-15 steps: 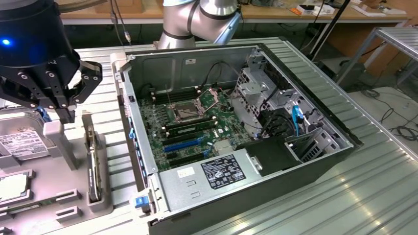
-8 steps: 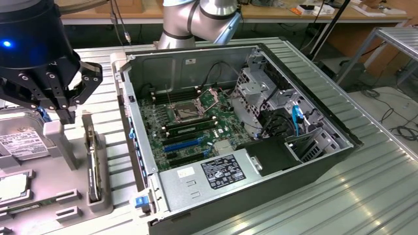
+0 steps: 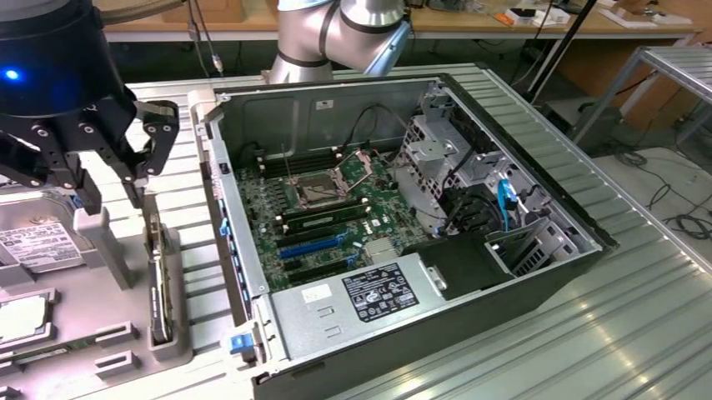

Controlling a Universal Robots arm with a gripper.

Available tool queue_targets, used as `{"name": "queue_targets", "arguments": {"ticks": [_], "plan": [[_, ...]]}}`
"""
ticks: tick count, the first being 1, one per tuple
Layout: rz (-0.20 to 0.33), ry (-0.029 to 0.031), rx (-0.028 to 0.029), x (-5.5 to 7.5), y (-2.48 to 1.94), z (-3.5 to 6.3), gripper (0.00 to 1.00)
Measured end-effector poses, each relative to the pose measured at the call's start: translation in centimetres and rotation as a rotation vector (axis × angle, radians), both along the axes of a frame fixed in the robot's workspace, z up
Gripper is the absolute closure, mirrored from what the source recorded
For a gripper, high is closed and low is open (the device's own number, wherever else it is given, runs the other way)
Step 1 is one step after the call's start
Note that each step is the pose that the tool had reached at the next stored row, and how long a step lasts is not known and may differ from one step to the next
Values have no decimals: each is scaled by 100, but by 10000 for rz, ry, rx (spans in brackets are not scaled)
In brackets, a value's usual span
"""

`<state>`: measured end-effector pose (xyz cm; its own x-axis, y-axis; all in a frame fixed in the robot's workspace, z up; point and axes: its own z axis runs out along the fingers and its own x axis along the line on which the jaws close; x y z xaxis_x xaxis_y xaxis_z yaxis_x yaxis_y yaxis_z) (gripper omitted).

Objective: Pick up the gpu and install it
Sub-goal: 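Pick up the gpu and move the gpu toward the slot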

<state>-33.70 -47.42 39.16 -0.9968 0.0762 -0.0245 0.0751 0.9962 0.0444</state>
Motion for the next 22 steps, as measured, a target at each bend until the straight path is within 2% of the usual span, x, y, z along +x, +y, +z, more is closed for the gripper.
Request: {"name": "queue_targets", "arguments": {"ticks": [2, 7, 22], "plan": [[0, 0, 0, 0, 0, 0, 52], [0, 1, 0, 0, 0, -1, 52], [0, 1, 0, 0, 0, -163, 52]]}}
